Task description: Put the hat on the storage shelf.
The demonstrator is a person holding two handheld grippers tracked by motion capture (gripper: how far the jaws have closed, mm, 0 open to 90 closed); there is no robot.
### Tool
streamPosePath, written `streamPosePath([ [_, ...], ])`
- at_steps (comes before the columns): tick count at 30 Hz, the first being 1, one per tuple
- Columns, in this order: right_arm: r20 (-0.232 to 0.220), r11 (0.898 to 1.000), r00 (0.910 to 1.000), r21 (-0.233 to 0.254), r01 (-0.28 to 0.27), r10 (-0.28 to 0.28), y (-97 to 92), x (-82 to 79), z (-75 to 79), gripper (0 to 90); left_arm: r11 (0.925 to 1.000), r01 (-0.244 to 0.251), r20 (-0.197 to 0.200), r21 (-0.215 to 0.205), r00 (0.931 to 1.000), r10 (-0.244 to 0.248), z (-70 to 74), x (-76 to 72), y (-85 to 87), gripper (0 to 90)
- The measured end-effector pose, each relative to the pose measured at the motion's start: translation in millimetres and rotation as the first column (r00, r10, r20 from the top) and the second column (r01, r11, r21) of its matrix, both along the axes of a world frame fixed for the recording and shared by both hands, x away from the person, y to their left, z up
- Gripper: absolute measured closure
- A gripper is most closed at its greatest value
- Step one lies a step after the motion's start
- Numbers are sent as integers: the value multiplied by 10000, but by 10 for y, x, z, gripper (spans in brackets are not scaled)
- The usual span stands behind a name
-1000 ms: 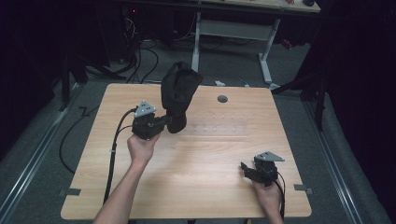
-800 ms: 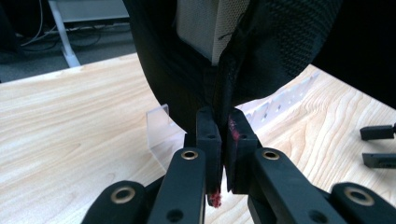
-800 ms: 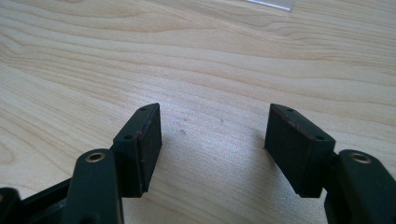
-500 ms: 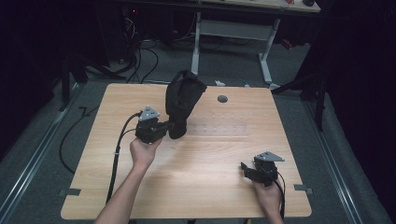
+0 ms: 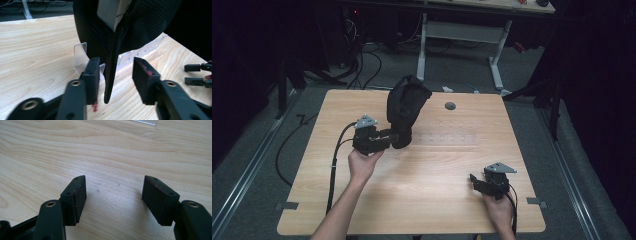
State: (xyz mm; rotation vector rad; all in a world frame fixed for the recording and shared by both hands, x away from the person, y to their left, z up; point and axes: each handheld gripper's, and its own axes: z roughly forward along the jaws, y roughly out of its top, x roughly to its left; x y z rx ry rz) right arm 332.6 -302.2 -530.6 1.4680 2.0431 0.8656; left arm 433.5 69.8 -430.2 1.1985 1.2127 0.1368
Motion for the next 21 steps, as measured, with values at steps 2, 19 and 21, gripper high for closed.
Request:
streamPosePath([
  [2,3,10000,10000,-2,1,-1,0,0,0,365,10000,-49,-10,26,10000,49,19,-14,17,515],
  [19,12,10000,10000,-12,-8,8,-1,1,0,365,9999,-61,-22,142,10000,61,139,-210,177,444],
  [21,6,10000,10000,-2,3,-3,0,0,0,365,9999,-79,-31,101,10000,79,156,-238,193,443],
])
